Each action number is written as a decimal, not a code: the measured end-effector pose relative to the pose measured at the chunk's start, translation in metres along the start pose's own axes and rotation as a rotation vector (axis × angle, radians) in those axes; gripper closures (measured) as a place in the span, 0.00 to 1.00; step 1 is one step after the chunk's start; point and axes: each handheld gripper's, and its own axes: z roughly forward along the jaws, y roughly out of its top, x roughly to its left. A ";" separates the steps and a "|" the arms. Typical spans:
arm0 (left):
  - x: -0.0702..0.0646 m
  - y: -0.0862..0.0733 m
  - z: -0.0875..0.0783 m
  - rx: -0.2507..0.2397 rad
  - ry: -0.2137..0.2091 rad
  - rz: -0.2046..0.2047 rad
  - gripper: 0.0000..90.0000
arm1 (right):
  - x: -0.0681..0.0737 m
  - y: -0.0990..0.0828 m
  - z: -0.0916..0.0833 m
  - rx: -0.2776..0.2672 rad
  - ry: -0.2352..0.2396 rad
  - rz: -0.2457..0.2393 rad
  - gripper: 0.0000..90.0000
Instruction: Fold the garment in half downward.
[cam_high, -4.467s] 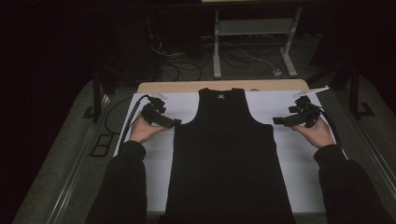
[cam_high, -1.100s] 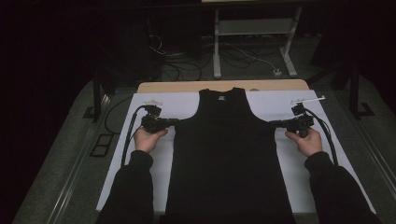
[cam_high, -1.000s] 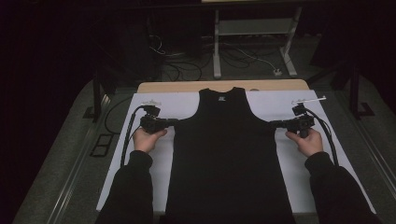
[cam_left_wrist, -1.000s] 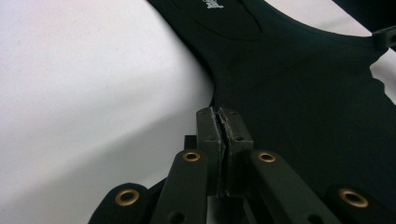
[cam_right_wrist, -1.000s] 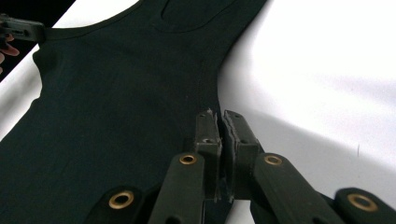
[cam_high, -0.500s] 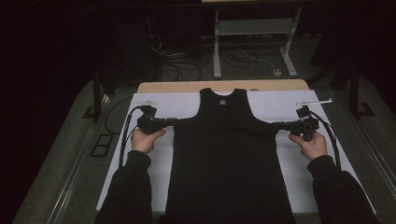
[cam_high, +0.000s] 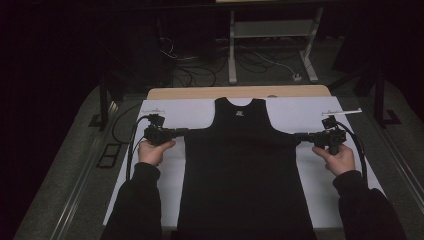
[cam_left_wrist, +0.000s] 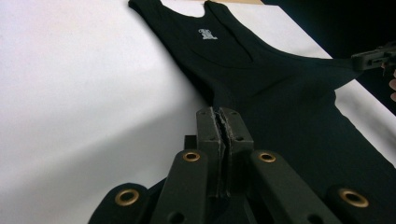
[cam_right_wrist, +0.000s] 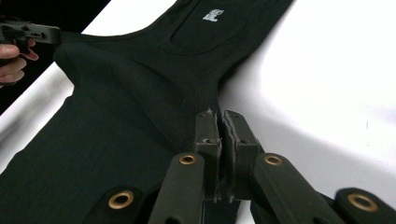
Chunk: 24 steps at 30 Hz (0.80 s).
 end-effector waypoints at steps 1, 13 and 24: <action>-0.001 -0.001 -0.001 -0.001 -0.003 0.000 0.96 | 0.001 -0.001 -0.001 0.001 0.000 0.000 0.93; -0.005 -0.008 -0.007 0.001 -0.006 -0.012 0.96 | 0.007 -0.009 -0.005 0.015 0.002 0.005 0.93; -0.009 -0.014 -0.015 0.004 -0.009 -0.017 0.96 | 0.015 -0.018 -0.012 0.030 0.005 0.005 0.93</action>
